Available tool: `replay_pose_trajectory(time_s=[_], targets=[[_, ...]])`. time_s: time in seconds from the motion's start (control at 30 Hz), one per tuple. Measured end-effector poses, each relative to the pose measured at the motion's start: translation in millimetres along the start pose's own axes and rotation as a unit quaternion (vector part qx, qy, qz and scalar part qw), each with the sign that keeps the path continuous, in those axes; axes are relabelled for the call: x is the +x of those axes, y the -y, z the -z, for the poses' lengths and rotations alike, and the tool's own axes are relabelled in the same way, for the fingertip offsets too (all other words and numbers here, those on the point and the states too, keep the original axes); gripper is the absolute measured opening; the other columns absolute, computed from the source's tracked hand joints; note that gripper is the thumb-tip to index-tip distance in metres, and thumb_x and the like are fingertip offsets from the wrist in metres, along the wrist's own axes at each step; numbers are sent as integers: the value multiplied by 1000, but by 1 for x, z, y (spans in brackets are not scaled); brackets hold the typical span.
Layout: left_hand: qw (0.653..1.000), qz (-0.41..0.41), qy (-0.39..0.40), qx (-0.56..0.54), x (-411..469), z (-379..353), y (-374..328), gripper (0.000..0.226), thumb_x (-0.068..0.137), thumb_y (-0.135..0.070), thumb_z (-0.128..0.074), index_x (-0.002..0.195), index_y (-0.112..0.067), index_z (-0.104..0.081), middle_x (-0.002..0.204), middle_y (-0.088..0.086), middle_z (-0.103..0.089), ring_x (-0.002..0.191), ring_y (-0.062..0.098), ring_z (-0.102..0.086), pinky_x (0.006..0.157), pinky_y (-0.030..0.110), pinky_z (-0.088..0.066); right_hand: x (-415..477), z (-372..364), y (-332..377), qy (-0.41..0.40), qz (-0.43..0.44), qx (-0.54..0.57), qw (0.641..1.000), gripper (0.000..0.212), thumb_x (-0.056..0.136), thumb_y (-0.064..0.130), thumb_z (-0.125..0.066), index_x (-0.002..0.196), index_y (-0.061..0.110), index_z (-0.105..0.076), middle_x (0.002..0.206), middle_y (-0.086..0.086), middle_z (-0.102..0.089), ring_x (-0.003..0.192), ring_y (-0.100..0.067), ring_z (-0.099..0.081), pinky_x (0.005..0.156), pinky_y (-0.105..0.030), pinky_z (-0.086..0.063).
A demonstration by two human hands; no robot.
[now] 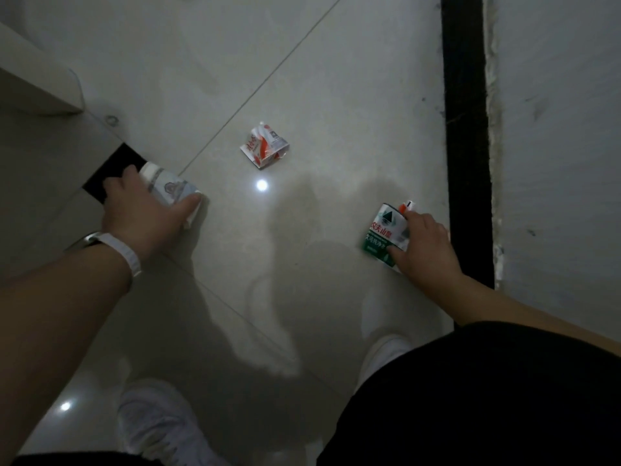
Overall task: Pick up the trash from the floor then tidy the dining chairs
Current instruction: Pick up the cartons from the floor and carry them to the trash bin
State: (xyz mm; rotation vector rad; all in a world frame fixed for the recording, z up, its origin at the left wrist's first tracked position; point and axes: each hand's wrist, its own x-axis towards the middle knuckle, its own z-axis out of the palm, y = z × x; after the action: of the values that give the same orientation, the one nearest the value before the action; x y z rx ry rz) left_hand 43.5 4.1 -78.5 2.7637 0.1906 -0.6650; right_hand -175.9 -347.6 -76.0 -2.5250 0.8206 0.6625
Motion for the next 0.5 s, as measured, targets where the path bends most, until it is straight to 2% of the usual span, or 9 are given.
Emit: replay_pose_trajectory(time_s=[0.07,0.13,0.2,0.3,0.43,0.5], targets=[[1000,5,8,10,-1,3,-6,104,72,-63,-76,144,-3,-32,144,25,-33,131,45,-39,110,49,-35,3,1,0,-12,-12,17,1000,66,87,23,-71,143,10,-40,128,-14,-52,115,-30,-50,97,-35,-39],[1000,-1,16,11,-2,6,-10,96,72,-60,-77,139,-4,-38,140,26,-37,127,46,-42,107,49,-38,3,3,2,-20,-26,29,999,50,90,19,-65,136,10,-48,123,-12,-57,106,-26,-55,86,-32,-43],[1000,-19,17,7,-4,7,-12,81,77,-53,-76,133,-3,-45,134,27,-42,119,46,-48,100,48,-42,0,3,4,-19,-34,35,999,40,94,15,-58,133,12,-53,117,-9,-61,91,-19,-54,72,-27,-40],[998,-58,4,25,-9,7,-14,58,85,-46,-70,121,-2,-55,121,29,-51,106,47,-54,87,45,-45,-1,5,3,-23,-31,43,998,31,96,15,-52,126,11,-59,106,-7,-61,83,-17,-50,64,-25,-35],[997,-73,12,22,-11,9,-19,60,84,-45,-72,123,-3,-56,121,28,-55,108,46,-55,89,47,-46,6,16,4,-36,-50,106,992,5,92,16,-56,95,13,-59,93,-4,-59,77,-18,-54,57,-25,-38],[997,-76,20,10,-13,11,-23,59,84,-45,-73,124,-5,-56,122,26,-58,109,44,-57,88,45,-46,9,23,8,-51,-45,134,989,7,91,17,-58,87,12,-56,86,-4,-60,75,-21,-58,56,-28,-44]])
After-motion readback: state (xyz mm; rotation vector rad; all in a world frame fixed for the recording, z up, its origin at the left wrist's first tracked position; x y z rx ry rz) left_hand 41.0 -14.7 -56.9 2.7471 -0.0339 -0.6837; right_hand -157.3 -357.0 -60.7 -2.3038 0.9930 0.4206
